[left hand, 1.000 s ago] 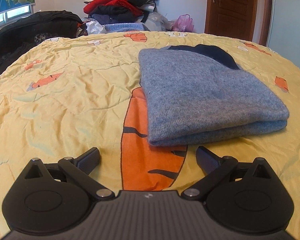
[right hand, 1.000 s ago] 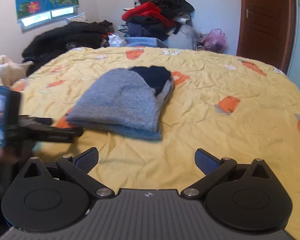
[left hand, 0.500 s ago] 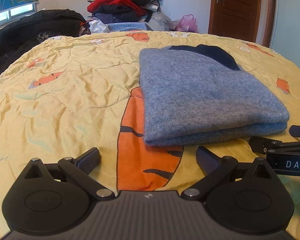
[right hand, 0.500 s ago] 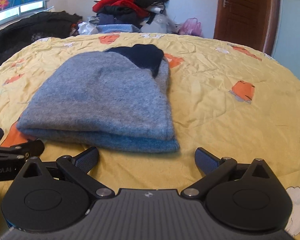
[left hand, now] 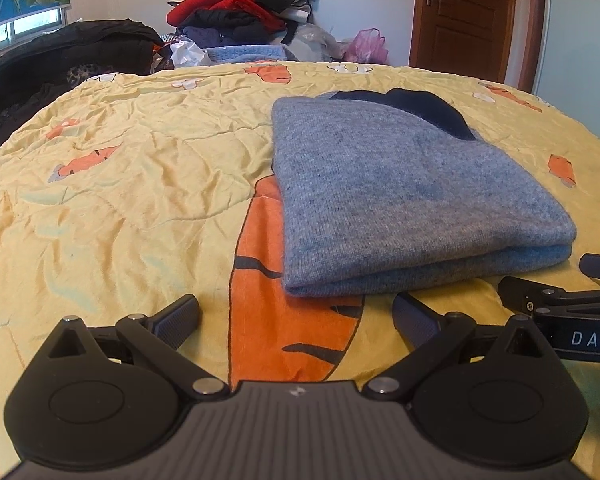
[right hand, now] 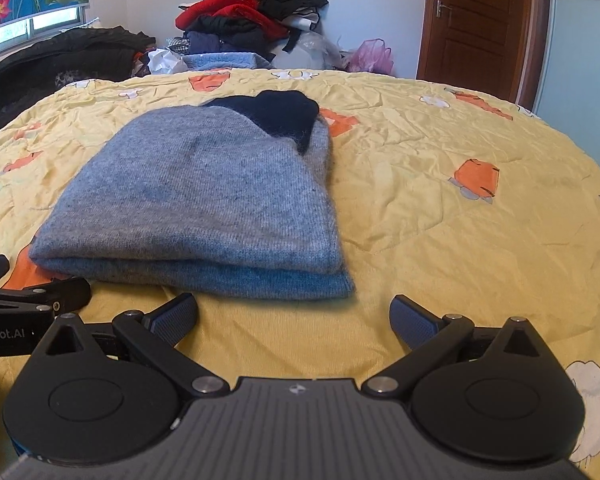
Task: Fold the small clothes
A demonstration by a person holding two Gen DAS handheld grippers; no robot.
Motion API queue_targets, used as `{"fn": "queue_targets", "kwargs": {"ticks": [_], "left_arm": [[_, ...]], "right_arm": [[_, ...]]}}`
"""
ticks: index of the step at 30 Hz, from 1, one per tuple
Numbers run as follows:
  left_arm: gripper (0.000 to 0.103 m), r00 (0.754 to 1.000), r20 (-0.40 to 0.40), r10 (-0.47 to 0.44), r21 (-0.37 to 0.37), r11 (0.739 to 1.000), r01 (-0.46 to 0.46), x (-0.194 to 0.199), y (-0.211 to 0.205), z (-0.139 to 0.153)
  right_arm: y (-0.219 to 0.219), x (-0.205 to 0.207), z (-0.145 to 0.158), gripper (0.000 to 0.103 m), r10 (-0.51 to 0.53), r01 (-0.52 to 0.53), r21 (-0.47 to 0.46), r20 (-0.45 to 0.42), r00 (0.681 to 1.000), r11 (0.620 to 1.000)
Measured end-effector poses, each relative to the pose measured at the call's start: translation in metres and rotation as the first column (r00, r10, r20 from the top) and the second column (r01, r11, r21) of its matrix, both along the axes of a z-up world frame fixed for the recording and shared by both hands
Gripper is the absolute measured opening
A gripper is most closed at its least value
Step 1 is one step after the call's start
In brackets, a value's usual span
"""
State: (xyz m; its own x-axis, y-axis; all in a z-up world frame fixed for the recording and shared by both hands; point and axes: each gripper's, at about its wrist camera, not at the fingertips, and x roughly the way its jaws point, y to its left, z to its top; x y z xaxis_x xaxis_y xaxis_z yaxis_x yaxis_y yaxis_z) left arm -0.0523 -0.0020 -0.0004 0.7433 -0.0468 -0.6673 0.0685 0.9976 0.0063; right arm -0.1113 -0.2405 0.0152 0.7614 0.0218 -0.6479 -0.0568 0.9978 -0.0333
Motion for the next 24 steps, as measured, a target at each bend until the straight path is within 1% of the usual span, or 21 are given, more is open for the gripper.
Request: {"fn": "queue_targets", "kwargs": {"ticks": [24], "left_arm": [[0.103,1.000,-0.002,-0.005,0.002,1.000,0.005,0.0005,-0.0011,0.0003]], "right_arm": [[0.0006,-0.0001,0.0000,0.103,-0.002,0.002,-0.001,0.001,1.000,1.000]]}}
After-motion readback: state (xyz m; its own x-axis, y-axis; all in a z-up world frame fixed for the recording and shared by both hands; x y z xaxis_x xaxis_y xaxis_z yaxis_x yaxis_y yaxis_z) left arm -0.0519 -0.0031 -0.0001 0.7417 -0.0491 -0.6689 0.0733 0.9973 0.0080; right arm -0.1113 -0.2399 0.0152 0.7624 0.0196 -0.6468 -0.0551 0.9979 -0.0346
